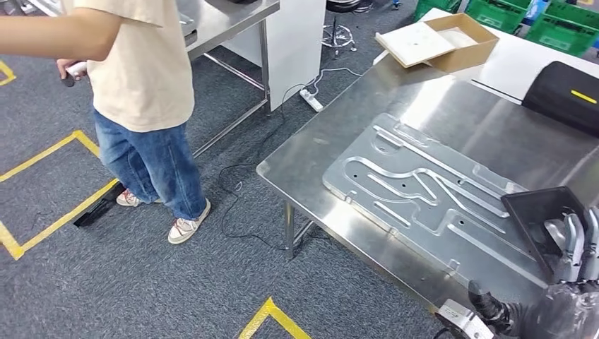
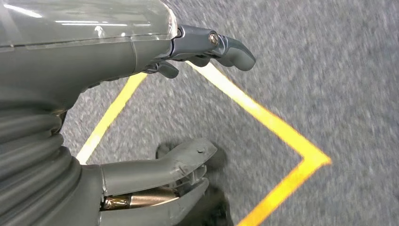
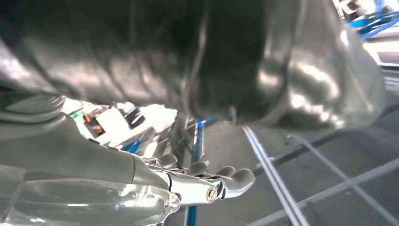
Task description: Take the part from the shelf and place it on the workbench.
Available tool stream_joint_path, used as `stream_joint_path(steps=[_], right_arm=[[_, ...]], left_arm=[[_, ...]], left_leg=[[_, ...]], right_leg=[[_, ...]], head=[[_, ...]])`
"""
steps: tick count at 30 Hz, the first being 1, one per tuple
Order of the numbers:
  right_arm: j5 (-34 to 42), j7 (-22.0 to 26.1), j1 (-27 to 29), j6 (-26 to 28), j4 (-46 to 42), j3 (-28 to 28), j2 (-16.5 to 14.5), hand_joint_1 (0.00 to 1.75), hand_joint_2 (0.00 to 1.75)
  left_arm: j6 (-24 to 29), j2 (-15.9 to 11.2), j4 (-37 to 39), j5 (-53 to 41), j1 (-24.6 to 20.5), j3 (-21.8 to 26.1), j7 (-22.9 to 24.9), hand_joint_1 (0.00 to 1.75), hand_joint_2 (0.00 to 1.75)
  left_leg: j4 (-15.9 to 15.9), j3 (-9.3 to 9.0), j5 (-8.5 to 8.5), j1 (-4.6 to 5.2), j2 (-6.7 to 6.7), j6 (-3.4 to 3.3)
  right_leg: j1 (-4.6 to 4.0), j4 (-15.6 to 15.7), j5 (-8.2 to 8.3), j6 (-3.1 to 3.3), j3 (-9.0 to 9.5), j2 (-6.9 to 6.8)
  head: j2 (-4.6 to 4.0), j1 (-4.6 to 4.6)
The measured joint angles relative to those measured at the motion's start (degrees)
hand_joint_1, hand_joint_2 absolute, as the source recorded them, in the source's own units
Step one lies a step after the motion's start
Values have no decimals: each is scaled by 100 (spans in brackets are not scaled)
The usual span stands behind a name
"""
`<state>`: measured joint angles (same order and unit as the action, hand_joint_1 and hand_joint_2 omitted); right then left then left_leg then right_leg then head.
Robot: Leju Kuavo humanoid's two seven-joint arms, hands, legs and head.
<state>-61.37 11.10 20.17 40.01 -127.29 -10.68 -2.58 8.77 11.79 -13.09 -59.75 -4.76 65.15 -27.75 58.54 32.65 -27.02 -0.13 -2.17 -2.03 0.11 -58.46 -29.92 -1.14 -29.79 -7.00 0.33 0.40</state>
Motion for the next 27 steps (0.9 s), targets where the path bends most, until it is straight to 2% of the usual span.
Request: stream_joint_path(steps=[2, 3, 4, 5, 6, 7, 8, 9, 10, 11, 12, 13, 14, 15, 16, 17, 19, 20, 21, 22, 23, 25, 26, 27], right_arm=[[-29, -21, -12, 3, 14, 27, 9, 0, 0], [-41, -28, -13, 4, 23, 32, 14, 0, 0], [-49, -32, -11, 5, 35, 37, 17, 0, 0], [-52, -36, -11, 5, 50, 42, 21, 0, 0], [-54, -38, -12, 5, 65, 48, 21, 0, 0], [-55, -40, -13, 5, 77, 54, 21, 0, 0], [-56, -42, -15, 5, 83, 58, 22, 0, 0], [-58, -44, -18, 5, 86, 63, 22, 0, 0], [-61, -45, -25, 5, 90, 67, 22, 0, 0], [-64, -47, -30, 5, 92, 72, 23, 0, 0], [-72, -50, -33, 5, 95, 79, 24, 0, 0], [-82, -55, -36, 5, 97, 89, 27, 0, 0], [-101, -60, -39, 5, 98, 107, 30, 0, 0], [-124, -67, -47, 5, 99, 133, 33, 0, 0], [-143, -74, -58, 5, 99, 161, 37, 0, 0], [-162, -81, -66, 5, 100, 186, 38, 0, 0], [-176, -97, -69, 5, 107, 215, 39, 0, 0], [-180, -102, -68, 4, 111, 225, 40, 0, 0], [-182, -107, -69, 4, 115, 237, 42, 0, 0], [-184, -107, -72, 3, 118, 249, 44, 0, 0], [-184, -108, -75, 3, 118, 261, 45, 0, 0], [-184, -109, -80, 4, 118, 279, 46, 0, 0], [-184, -110, -84, 5, 118, 286, 48, 0, 0], [-184, -110, -88, 5, 118, 290, 50, 0, 0]], left_arm=[[20, 1, 0, 0, -4, 2, 9, 0, 175], [23, 2, 0, 0, -15, 3, 13, 0, 175], [23, 3, 0, -1, -26, 3, 14, 0, 175], [23, 3, 0, -2, -34, 3, 14, 0, 175], [23, 3, 0, -2, -34, 3, 16, 0, 175], [25, 3, 0, -2, -31, 3, 18, 0, 175], [27, 3, 0, -2, -28, 4, 21, 0, 175], [28, 3, 0, -2, -26, 4, 24, 0, 175], [29, 4, 0, -1, -27, 5, 26, 0, 175], [31, 5, 0, -1, -32, 5, 28, 0, 175], [34, 6, 0, -2, -37, 5, 31, 0, 175], [37, 7, 0, -2, -41, 5, 33, 0, 175], [40, 7, 0, -3, -38, 5, 36, 0, 175], [43, 6, 0, -3, -30, 5, 38, 0, 175], [45, 5, 0, -3, -22, 6, 40, 0, 175], [47, 4, 0, -3, -19, 7, 43, 0, 175], [50, 3, 0, -3, -30, 7, 46, 0, 175], [50, 3, 0, -3, -36, 7, 46, 0, 175], [50, 3, 0, -3, -36, 7, 47, 0, 175], [50, 3, 0, -3, -31, 7, 47, 0, 175], [50, 3, 0, -3, -25, 7, 47, 0, 175], [50, 3, 0, -3, -24, 7, 46, 0, 175], [50, 3, 0, -3, -29, 7, 46, 0, 175], [50, 3, 0, -3, -32, 7, 45, 0, 175]], left_leg=[[-45, -14, 43, -23, 119, -68], [-50, -8, 54, -21, 182, -85], [-48, -2, 62, -19, 252, -98], [-46, 2, 65, -17, 328, -104], [-42, 0, 67, -15, 411, -106], [-35, -4, 67, -15, 496, -106], [-26, -11, 66, -16, 583, -104], [-18, -15, 64, -18, 667, -98], [-3, -7, 63, -11, 743, -81], [8, 14, 69, -13, 818, -53], [15, 42, 83, -21, 883, -17], [12, 73, 101, -32, 955, 26], [-1, 101, 123, -46, 1034, 71], [10, 121, 120, -53, 1034, 105], [80, 162, 64, -44, 929, 132], [258, 246, -57, -36, 768, 152], [891, 533, -428, -36, 417, 173], [1222, 681, -578, -46, 351, 185], [1423, 760, -637, -55, 314, 198], [1427, 738, -590, -61, 281, 209], [1220, 605, -453, -67, 234, 217], [508, 193, -158, -55, 13, 203], [237, 47, -81, -39, -79, 176], [95, -21, -61, -22, -137, 147]], right_leg=[[41, -324, -238, -62, -131, 340], [56, -647, -418, -79, -281, 519], [64, -1014, -585, -91, -462, 614], [67, -1312, -678, -100, -616, 652], [70, -1461, -668, -106, -703, 668], [74, -1395, -541, -105, -688, 681], [80, -1134, -333, -98, -579, 713], [93, -772, -121, -86, -424, 811], [108, -429, 32, -71, -280, 983], [119, -182, 114, -57, -181, 1133], [121, -55, 129, -43, -139, 1245], [111, -23, 118, -26, -132, 1273], [104, 0, 127, 0, -127, 1203], [107, 30, 145, 37, -115, 1118], [111, 65, 164, 77, -101, 1033], [116, 99, 182, 116, -89, 937], [92, 116, 184, 165, -81, 737], [80, 113, 178, 179, -82, 631], [71, 107, 170, 186, -83, 527], [69, 98, 160, 184, -83, 431], [70, 85, 147, 175, -81, 343], [61, 44, 108, 131, -72, 197], [49, 21, 87, 101, -69, 136], [35, 3, 71, 73, -64, 80]], head=[[0, 2], [0, 3], [0, 2], [0, 2], [0, 2], [0, 2], [0, 2], [0, 2], [0, 1], [0, 1], [0, 0], [0, -1], [0, -1], [0, 0], [0, -6], [0, -12], [0, -26], [0, -27], [0, -27], [0, -27], [0, -27], [0, -27], [0, -25], [0, -23]])
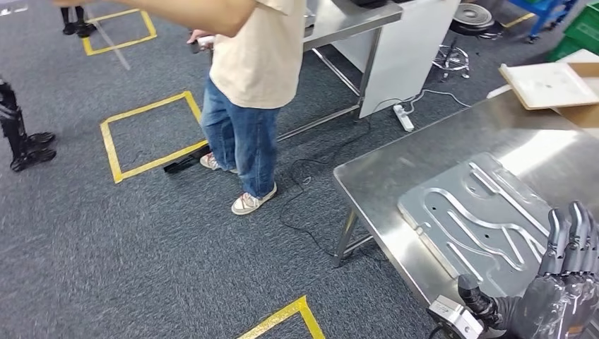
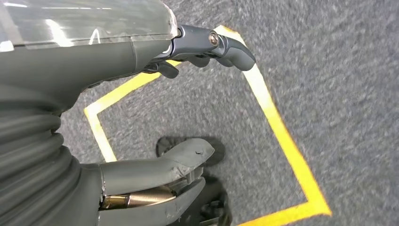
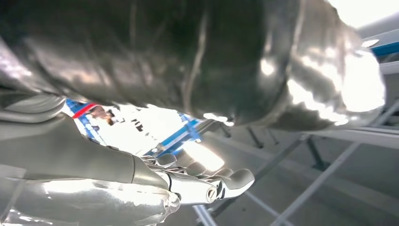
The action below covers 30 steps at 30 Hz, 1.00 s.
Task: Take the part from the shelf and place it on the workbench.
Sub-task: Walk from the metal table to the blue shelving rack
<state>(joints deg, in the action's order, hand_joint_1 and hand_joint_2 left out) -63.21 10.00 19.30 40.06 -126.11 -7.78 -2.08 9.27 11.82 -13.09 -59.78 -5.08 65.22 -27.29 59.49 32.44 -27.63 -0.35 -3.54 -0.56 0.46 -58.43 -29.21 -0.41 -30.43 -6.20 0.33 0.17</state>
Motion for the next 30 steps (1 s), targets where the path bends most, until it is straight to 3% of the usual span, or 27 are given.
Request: stream_joint_path(steps=[2, 3, 5, 7, 9, 10, 11, 12, 14, 16, 18, 19, 21, 23, 25, 26, 27, 30], right_arm=[[-1, -1, -9, -1, 0, 9, 5, 0, 0], [-1, -1, -19, -2, 0, 15, 8, 0, 0], [-2, -1, -30, -1, -1, 25, 14, 0, 0], [-2, -4, -26, 0, 2, 28, 24, 0, 0], [-2, -8, -20, 0, 8, 28, 31, 0, 0], [-3, -10, -20, 0, 11, 28, 32, 0, 0], [-7, -13, -21, 0, 14, 28, 33, 0, 0], [-16, -16, -23, 0, 15, 29, 35, 0, 0], [-53, -33, -30, 0, 15, 34, 44, 0, 0], [-93, -56, -38, 0, 14, 51, 57, 0, 0], [-134, -96, -53, 0, 15, 88, 67, 0, 0], [-158, -125, -69, -1, 16, 114, 72, 0, 0], [-195, -182, -94, -1, 18, 171, 83, 0, 0], [-209, -231, -93, 0, 27, 201, 100, 0, 0], [-219, -271, -96, 0, 44, 224, 125, 0, 0], [-221, -285, -101, 0, 52, 242, 137, 0, 0], [-225, -297, -106, 0, 60, 264, 148, 0, 0], [-237, -326, -126, 0, 74, 317, 179, 0, 0]], left_arm=[[2, -2, 0, 0, 11, 0, -1, 0, 175], [4, -3, 0, 1, 22, 0, -1, 0, 175], [7, -3, 0, 1, 23, 0, -1, 0, 175], [5, -1, 0, 0, 5, 0, -1, 0, 175], [4, 2, 0, 0, 0, 0, -1, 0, 175], [4, 3, 0, 0, 5, 0, -1, 0, 175], [4, 3, 0, -1, 10, 0, -1, 0, 175], [4, 3, 0, -2, 13, 1, -1, 0, 175], [4, 9, 0, -10, 8, 1, -1, 0, 175], [5, 15, 0, -16, -1, 1, -1, 0, 175], [8, 13, 0, -17, 11, 1, 0, 0, 175], [10, 10, 0, -17, 24, 1, -1, 0, 175], [14, 5, 0, -17, 33, 0, -1, 0, 175], [17, 5, 0, -17, 20, 0, -2, 0, 175], [19, 4, 0, -17, 12, 0, -3, 0, 175], [21, 3, 0, -17, 16, 0, -3, 0, 175], [23, 1, 0, -17, 20, 0, -3, 0, 175], [38, -3, 0, -18, 11, 0, -10, 0, 175]], left_leg=[[-48, 16, 5, 19, 82, -65], [-70, 12, 22, 12, 140, -100], [-121, -10, 64, -10, 255, -173], [-134, -7, 91, -18, 372, -215], [-126, 6, 99, -9, 511, -228], [-121, 7, 100, -5, 587, -229], [-116, 2, 100, -4, 669, -228], [-112, -6, 100, -4, 754, -226], [-98, -1, 107, -1, 911, -198], [-92, 47, 131, -14, 1041, -131], [-113, 97, 163, -30, 1156, -48], [-97, 116, 144, -27, 1110, -15], [208, 253, -76, -12, 802, 38], [902, 566, -460, -23, 500, 79], [1378, 772, -617, -40, 420, 112], [1336, 735, -541, -45, 396, 122], [1067, 579, -372, -49, 343, 125], [61, 37, 3, -9, -37, 44]], right_leg=[[-10, -3, -11, -54, 22, -108], [4, -9, -30, -86, 37, -87], [39, -211, -208, -143, -26, 174], [61, -816, -563, -169, -308, 491], [64, -1413, -763, -177, -615, 579], [64, -1483, -709, -173, -665, 592], [64, -1334, -545, -161, -610, 612], [66, -1009, -317, -141, -468, 666], [72, -315, -7, -86, -163, 916], [61, -36, 37, -54, -56, 1059], [55, 14, 61, -20, -49, 942], [64, 49, 81, 11, -37, 869], [85, 113, 114, 78, -18, 705], [63, 118, 108, 111, -15, 521], [48, 107, 92, 117, -15, 333], [47, 99, 82, 112, -13, 250], [47, 86, 66, 100, -6, 173], [12, 24, 0, 27, 26, -20]], head=[[0, 3], [0, 2], [0, 4], [0, 5], [0, 5], [0, 5], [0, 5], [0, 5], [0, 4], [0, 4], [0, 4], [0, 3], [0, -6], [0, -13], [0, -13], [0, -13], [0, -13], [0, -10]])
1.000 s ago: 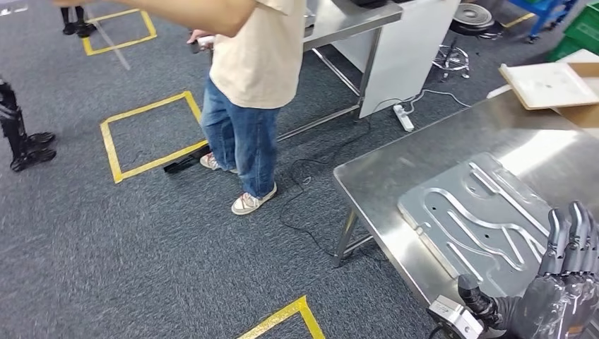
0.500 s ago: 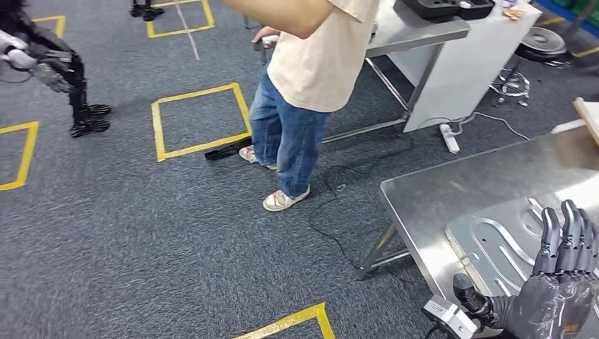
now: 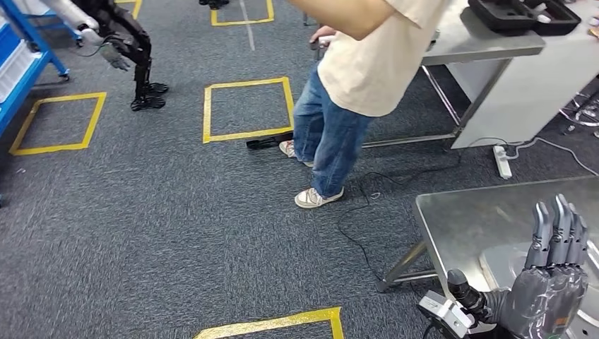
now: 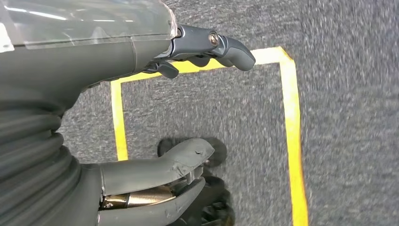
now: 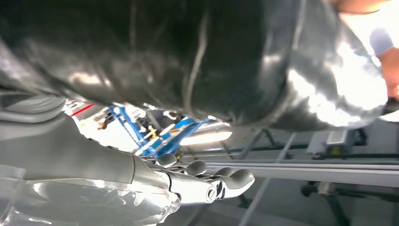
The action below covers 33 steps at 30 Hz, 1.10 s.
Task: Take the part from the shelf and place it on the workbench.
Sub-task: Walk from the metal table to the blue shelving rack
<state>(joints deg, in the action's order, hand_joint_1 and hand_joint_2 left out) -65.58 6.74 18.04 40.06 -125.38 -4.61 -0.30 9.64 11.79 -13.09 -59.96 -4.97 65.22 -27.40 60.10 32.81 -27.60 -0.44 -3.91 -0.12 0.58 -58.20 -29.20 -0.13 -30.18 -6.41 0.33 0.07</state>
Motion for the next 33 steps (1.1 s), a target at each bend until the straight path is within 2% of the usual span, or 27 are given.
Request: stream_joint_path(steps=[1, 3, 4, 5, 6, 8, 9, 10, 11, 12, 13, 14, 15, 16, 17, 19, 20, 21, 23, 24, 25, 26, 27, 28, 30, 32, 33], right_arm=[[-3, -7, -8, 0, 3, 11, 11, 0, 0], [-4, -15, -21, 0, 10, 40, 34, 0, 0], [-5, -17, -33, 0, 14, 58, 42, 0, 0], [-6, -21, -45, 0, 18, 75, 51, 0, 0], [-7, -25, -54, 0, 21, 89, 64, 0, 0], [-8, -31, -51, 0, 32, 103, 84, 0, 0], [-10, -32, -44, 0, 42, 108, 92, 0, 0], [-13, -32, -39, 0, 54, 112, 97, 0, 0], [-16, -33, -38, 0, 63, 116, 100, 0, 0], [-20, -33, -39, 0, 69, 120, 103, 0, 0], [-24, -34, -39, 0, 70, 122, 106, 0, 0], [-28, -34, -40, 0, 70, 124, 108, 0, 0], [-32, -35, -38, 0, 69, 126, 108, 0, 0], [-36, -35, -32, 0, 68, 127, 109, 0, 0], [-38, -35, -29, 0, 67, 128, 110, 0, 0], [-39, -35, -33, 0, 65, 132, 112, 0, 0], [-39, -36, -40, 0, 64, 137, 113, 0, 0], [-39, -37, -42, 0, 63, 142, 113, 0, 0], [-39, -38, -26, 0, 62, 149, 113, 0, 0], [-39, -38, -18, 0, 62, 149, 113, 0, 0], [-39, -38, -13, 0, 63, 149, 113, 0, 0], [-39, -38, -14, 0, 63, 149, 113, 0, 0], [-38, -38, -15, 0, 64, 149, 113, 0, 0], [-38, -38, -15, 0, 64, 150, 113, 0, 0], [-36, -38, -17, 0, 64, 151, 113, 0, 0], [-33, -38, -23, 0, 63, 152, 113, 0, 0], [-30, -38, -28, 0, 63, 154, 113, 0, 0]], left_arm=[[6, -1, 0, -2, -5, 0, -3, 0, 175], [17, -4, 0, -4, -6, 0, -8, 0, 175], [23, -6, 0, -5, 1, 1, -8, 0, 175], [29, -7, 0, -6, 5, 1, -8, 0, 175], [33, -8, 0, -7, 3, 2, -8, 0, 175], [39, -8, 0, -8, -13, 2, -8, 0, 175], [39, -7, 0, -8, -19, 2, -8, 0, 175], [39, -7, 0, -8, -19, 2, -8, 0, 175], [39, -7, 0, -8, -13, 2, -7, 0, 175], [40, -7, 0, -8, -8, 2, -7, 0, 175], [41, -7, 0, -9, -4, 2, -6, 0, 175], [42, -2, 0, -10, -5, 2, -4, 0, 175], [44, 2, 0, -11, -12, 2, -2, 0, 175], [47, 5, 0, -13, -20, 2, 0, 0, 175], [50, 9, 0, -14, -24, 2, 3, 0, 175], [57, 5, 0, -15, -12, 3, 8, 0, 175], [59, 2, 0, -15, -1, 3, 10, 0, 175], [61, -1, 0, -15, 4, 4, 11, 0, 175], [63, -2, 0, -15, -6, 4, 12, 0, 175], [64, -2, 0, -15, -14, 4, 12, 0, 175], [64, -2, 0, -15, -17, 4, 12, 0, 175], [64, -3, 0, -15, -14, 4, 12, 0, 175], [64, -3, 0, -15, -7, 4, 12, 0, 175], [65, -3, 0, -15, -1, 4, 12, 0, 175], [69, -3, -1, -15, -6, 4, 11, 0, 175], [72, -3, -2, -15, -17, 4, 11, 0, 175], [73, -3, -2, -15, -13, 4, 11, 0, 175]], left_leg=[[-115, -41, 11, 24, -60, -45], [-145, -18, 28, 48, 53, -132], [-178, -24, 50, 40, 122, -168], [-212, -41, 77, 25, 189, -208], [-246, -56, 107, 7, 256, -244], [-261, -44, 141, -4, 393, -290], [-258, -34, 148, -2, 473, -300], [-255, -31, 151, -1, 557, -304], [-251, -35, 152, 0, 644, -305], [-246, -43, 151, -1, 734, -303], [-238, -49, 149, -3, 818, -297], [-219, -43, 145, 3, 898, -281], [-196, -18, 143, 8, 980, -257], [-177, 18, 148, 5, 1049, -223], [-167, 55, 158, -2, 1125, -181], [-168, 108, 173, -22, 1237, -99], [-108, 144, 125, -17, 1167, -66], [53, 224, 16, -9, 1023, -41], [702, 530, -355, -9, 642, -2], [1060, 703, -516, -20, 537, 18], [1306, 815, -592, -31, 480, 38], [1355, 824, -557, -41, 446, 54], [1191, 721, -428, -49, 412, 61], [854, 525, -242, -54, 351, 58], [148, 137, 3, -27, 91, 18], [-124, 13, 35, 12, -40, -46], [-135, 22, 45, 22, 16, -83]], right_leg=[[-15, -13, -14, -26, 7, -56], [-20, 2, -17, -83, 31, -171], [-8, -4, -42, -116, 46, -154], [8, -64, -107, -148, 37, -38], [21, -235, -235, -171, -27, 137], [35, -885, -588, -197, -329, 503], [35, -1236, -721, -204, -505, 577], [35, -1459, -758, -207, -628, 607], [37, -1487, -680, -206, -660, 622], [40, -1302, -500, -196, -593, 654], [46, -972, -273, -178, -459, 747], [53, -610, -81, -151, -319, 926], [64, -301, 32, -129, -203, 1086], [67, -121, 72, -112, -145, 1208], [63, -46, 59, -98, -128, 1247], [74, 11, 66, -56, -99, 1097], [88, 41, 79, -25, -76, 1009], [103, 74, 93, 7, -54, 915], [95, 93, 91, 47, -35, 711], [84, 91, 83, 56, -32, 605], [76, 88, 73, 59, -29, 501], [74, 84, 60, 56, -22, 406], [74, 80, 44, 47, -9, 319], [75, 74, 23, 31, 11, 239], [49, 50, -29, -23, 50, 103], [8, 38, -63, -83, 79, -11], [-1, 40, -71, -110, 92, -70]], head=[[0, 3], [0, 5], [0, 5], [0, 6], [0, 8], [0, 10], [0, 9], [0, 10], [0, 9], [0, 10], [0, 10], [0, 10], [0, 10], [0, 9], [0, 9], [0, 9], [0, 5], [0, -2], [0, -16], [0, -20], [0, -20], [0, -20], [0, -20], [0, -20], [0, -19], [0, -14], [0, -13]])
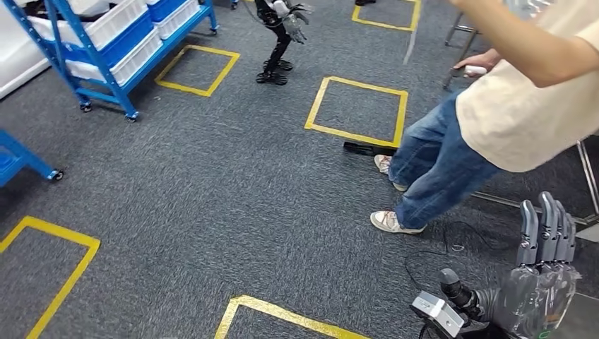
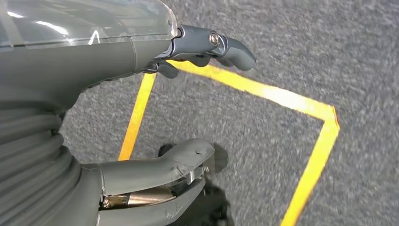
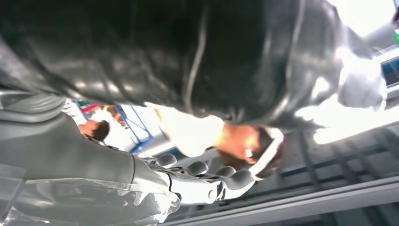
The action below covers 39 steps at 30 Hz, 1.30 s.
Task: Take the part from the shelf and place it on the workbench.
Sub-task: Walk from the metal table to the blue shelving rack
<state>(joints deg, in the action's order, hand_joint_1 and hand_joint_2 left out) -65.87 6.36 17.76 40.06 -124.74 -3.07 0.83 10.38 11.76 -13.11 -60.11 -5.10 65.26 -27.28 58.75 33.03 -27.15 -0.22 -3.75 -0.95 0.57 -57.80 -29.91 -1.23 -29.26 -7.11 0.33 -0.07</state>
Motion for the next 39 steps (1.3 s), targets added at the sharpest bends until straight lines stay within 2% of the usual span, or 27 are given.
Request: stream_joint_path(steps=[1, 3, 5, 7, 8, 9, 10, 12, 14, 16, 17, 19, 20, 22, 23, 24, 25, 26, 28, 29, 31, 32, 34, 36, 37, 38, 39], right_arm=[[3, 0, -7, 0, 0, 3, 1, 0, 0], [8, 0, -22, 1, 0, 14, 4, 0, 0], [13, 0, -24, 2, 2, 19, 8, 0, 0], [26, 2, -12, 2, 7, 21, 9, 0, 0], [37, 5, -9, 2, 8, 22, 9, 0, 0], [50, 10, -9, 1, 9, 23, 9, 0, 0], [61, 16, -11, 1, 10, 23, 9, 0, 0], [75, 23, -14, 1, 12, 23, 8, 0, 0], [86, 27, -17, 2, 10, 24, 8, 0, 0], [94, 34, -29, 2, 9, 26, 8, 0, 0], [96, 38, -38, 1, 10, 28, 8, 0, 0], [99, 41, -47, 0, 12, 34, 7, 0, 0], [101, 42, -45, 0, 13, 37, 7, 0, 0], [104, 43, -42, 0, 15, 38, 7, 0, 0], [105, 44, -42, 0, 16, 38, 7, 0, 0], [107, 44, -44, 0, 16, 38, 7, 0, 0], [109, 44, -46, 0, 16, 38, 7, 0, 0], [113, 46, -47, 0, 16, 38, 7, 0, 0], [122, 55, -49, 1, 16, 38, 7, 0, 0], [126, 61, -52, 1, 16, 38, 7, 0, 0], [130, 72, -59, 1, 16, 39, 6, 0, 0], [131, 76, -65, 1, 16, 41, 6, 0, 0], [135, 81, -70, 1, 15, 45, 5, 0, 0], [148, 83, -60, 2, 19, 46, 5, 0, 0], [156, 83, -54, 2, 24, 47, 5, 0, 0], [160, 83, -50, 2, 30, 47, 5, 0, 0], [164, 83, -50, 2, 36, 47, 4, 0, 0]], left_arm=[[2, 0, 0, 0, 9, 0, 1, 0, 175], [6, -1, 0, 0, 25, 1, 1, 0, 175], [7, -1, 0, 0, 15, 2, 1, 0, 175], [7, 0, 0, 0, 4, 2, 1, 0, 175], [7, 0, 0, 0, 4, 2, 1, 0, 175], [7, 0, 0, 0, 7, 2, 1, 0, 175], [7, 1, 0, 0, 8, 2, 1, 0, 175], [7, 9, 1, 0, 6, 2, 0, 0, 175], [11, 17, 2, 1, -1, 2, 0, 0, 175], [18, 15, 2, 2, 6, 4, -1, 0, 175], [22, 13, 2, 2, 16, 5, -1, 0, 175], [31, 8, 2, 5, 20, 7, -2, 0, 175], [34, 9, 2, 7, 12, 7, -2, 0, 175], [40, 9, 2, 8, -3, 7, -2, 0, 175], [42, 9, 2, 8, -2, 7, -2, 0, 175], [44, 9, 2, 7, 4, 7, -2, 0, 175], [46, 8, 2, 7, 11, 7, -2, 0, 175], [49, 7, 2, 7, 15, 7, -2, 0, 175], [54, 3, 1, 7, 3, 8, -3, 0, 175], [56, 1, 1, 6, -2, 8, -5, 0, 175], [58, 0, 1, 6, 7, 10, -8, 0, 175], [58, 0, 1, 6, 20, 11, -8, 0, 175], [60, 1, 1, 5, 27, 13, -9, 0, 175], [60, 2, 2, 4, 17, 13, -10, 0, 175], [60, 2, 2, 3, 13, 13, -10, 0, 175], [60, 2, 2, 2, 13, 13, -9, 0, 175], [60, 2, 2, 3, 17, 14, -9, 0, 175]], left_leg=[[-17, 1, 14, -8, 73, -36], [-65, -13, 48, -23, 198, -106], [-85, -17, 69, -27, 322, -157], [-78, -9, 73, -18, 475, -180], [-72, -13, 73, -14, 560, -180], [-64, -21, 70, -12, 648, -179], [-57, -33, 67, -11, 735, -176], [-37, -35, 59, -8, 896, -158], [-19, 19, 73, -25, 1037, -102], [-33, 70, 107, -51, 1166, -13], [-20, 87, 96, -44, 1110, 25], [255, 219, -86, -21, 802, 76], [555, 362, -255, -22, 612, 95], [1246, 697, -560, -44, 460, 127], [1430, 779, -596, -50, 434, 139], [1401, 751, -524, -52, 415, 144], [1150, 603, -365, -51, 384, 137], [755, 376, -184, -46, 305, 118], [94, 9, 16, -2, 99, 52], [-53, -62, 33, 21, 42, 22], [-97, -47, 39, 35, 120, -30], [-123, -53, 57, 25, 175, -59], [-177, -79, 106, -8, 284, -124], [-186, -69, 132, -14, 395, -158], [-181, -55, 136, -9, 460, -165], [-174, -45, 138, -5, 533, -167], [-164, -41, 139, -2, 611, -167]], right_leg=[[6, 5, -18, -31, 13, -33], [41, -151, -169, -90, -30, 170], [65, -722, -502, -113, -295, 531], [65, -1400, -743, -109, -656, 669], [65, -1537, -714, -102, -749, 687], [65, -1452, -564, -87, -741, 706], [65, -1176, -335, -65, -641, 752], [70, -478, 47, 0, -374, 1024], [63, -140, 131, 42, -257, 1236], [65, -71, 134, 74, -236, 1159], [74, -31, 153, 100, -211, 1081], [99, 45, 183, 157, -158, 904], [84, 54, 183, 172, -147, 807], [62, 46, 171, 193, -146, 610], [56, 41, 164, 197, -146, 514], [53, 35, 156, 196, -145, 428], [52, 29, 147, 190, -140, 350], [49, 22, 136, 178, -129, 280], [23, 10, 111, 134, -108, 162], [11, 6, 101, 108, -99, 111], [1, 14, 93, 56, -72, 15], [10, 6, 69, 23, -57, 25], [29, -216, -124, -32, -131, 263], [37, -863, -498, -49, -434, 575], [35, -1228, -648, -48, -615, 643], [34, -1463, -696, -43, -737, 672], [33, -1509, -632, -34, -771, 685]], head=[[0, 1], [0, 1], [0, 5], [0, 7], [0, 7], [0, 6], [0, 6], [0, 5], [0, 6], [0, 6], [0, 4], [0, -11], [0, -19], [0, -25], [0, -25], [0, -24], [0, -25], [0, -25], [0, -24], [0, -22], [0, -19], [0, -19], [0, -18], [0, -17], [0, -17], [0, -18], [0, -18]])
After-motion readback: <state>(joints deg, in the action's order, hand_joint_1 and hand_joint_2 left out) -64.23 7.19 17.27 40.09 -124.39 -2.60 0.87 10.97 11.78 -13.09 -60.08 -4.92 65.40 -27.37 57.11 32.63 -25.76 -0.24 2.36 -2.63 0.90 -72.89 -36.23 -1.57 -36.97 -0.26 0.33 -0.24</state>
